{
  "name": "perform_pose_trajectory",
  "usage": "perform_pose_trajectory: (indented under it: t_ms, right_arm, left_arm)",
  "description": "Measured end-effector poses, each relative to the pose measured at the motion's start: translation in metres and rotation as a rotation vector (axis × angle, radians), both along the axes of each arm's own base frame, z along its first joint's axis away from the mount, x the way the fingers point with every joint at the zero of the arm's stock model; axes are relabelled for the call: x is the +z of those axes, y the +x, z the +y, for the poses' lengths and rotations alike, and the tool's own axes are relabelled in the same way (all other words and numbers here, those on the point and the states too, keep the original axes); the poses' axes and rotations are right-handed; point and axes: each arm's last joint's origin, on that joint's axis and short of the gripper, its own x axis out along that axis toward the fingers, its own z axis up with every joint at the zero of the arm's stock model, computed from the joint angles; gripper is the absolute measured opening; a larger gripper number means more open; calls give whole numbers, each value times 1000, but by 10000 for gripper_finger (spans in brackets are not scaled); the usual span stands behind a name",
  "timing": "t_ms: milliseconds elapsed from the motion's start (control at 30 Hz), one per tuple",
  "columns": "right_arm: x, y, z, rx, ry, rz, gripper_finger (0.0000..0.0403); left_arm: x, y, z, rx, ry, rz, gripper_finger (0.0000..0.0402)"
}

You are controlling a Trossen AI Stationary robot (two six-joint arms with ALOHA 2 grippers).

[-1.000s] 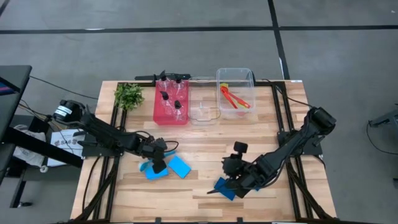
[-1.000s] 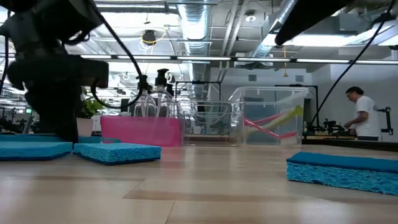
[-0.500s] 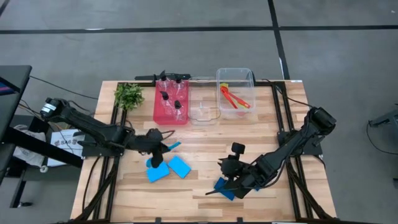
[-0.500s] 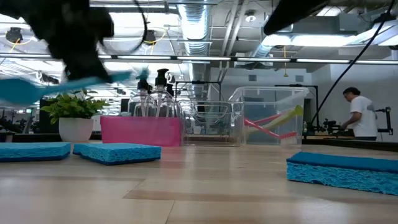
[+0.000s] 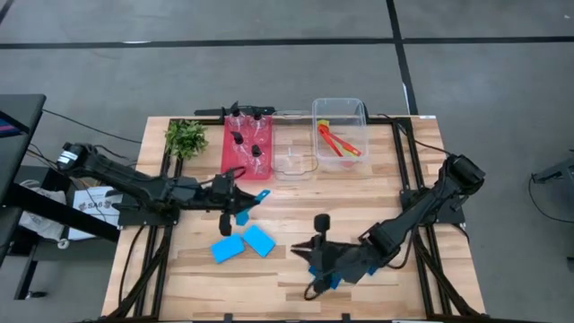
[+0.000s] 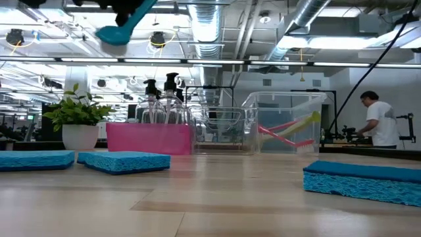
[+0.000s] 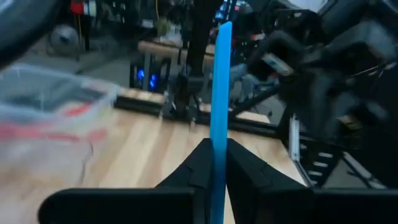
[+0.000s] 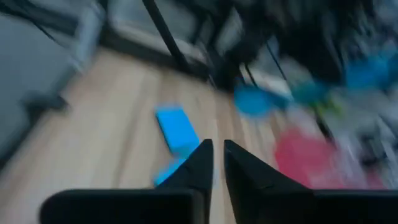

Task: Pick & Place Kitchen Sink Supplies
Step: Put the blue dish brush into the right transparent bin

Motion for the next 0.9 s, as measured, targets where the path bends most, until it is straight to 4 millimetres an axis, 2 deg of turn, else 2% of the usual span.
perform_pose_trajectory:
  t_ms: [100, 200, 367, 467, 567, 733, 900]
  right_arm:
    - [18, 4, -7, 157, 20, -122, 8]
    - [27, 5, -20, 277, 54, -247, 10]
    - [21, 13, -47, 185, 96, -283, 27]
    - [13, 22, -62, 110, 167, -276, 34]
    - [11, 30, -74, 55, 227, -285, 45]
    - [12, 33, -82, 39, 266, -300, 71]
    - [12, 32, -83, 19, 250, -299, 98]
  left_arm:
    - [-3, 8, 1, -18, 16, -24, 35]
    - [-9, 19, -3, -70, 28, -39, 22]
    - [-11, 30, -5, -121, 15, -115, 23]
    - [-12, 34, -6, -131, 16, -115, 36]
    - [-13, 35, -6, -134, 24, -109, 32]
    - [-13, 35, -6, -134, 26, -115, 20]
    - [-12, 35, -6, -134, 26, -117, 40]
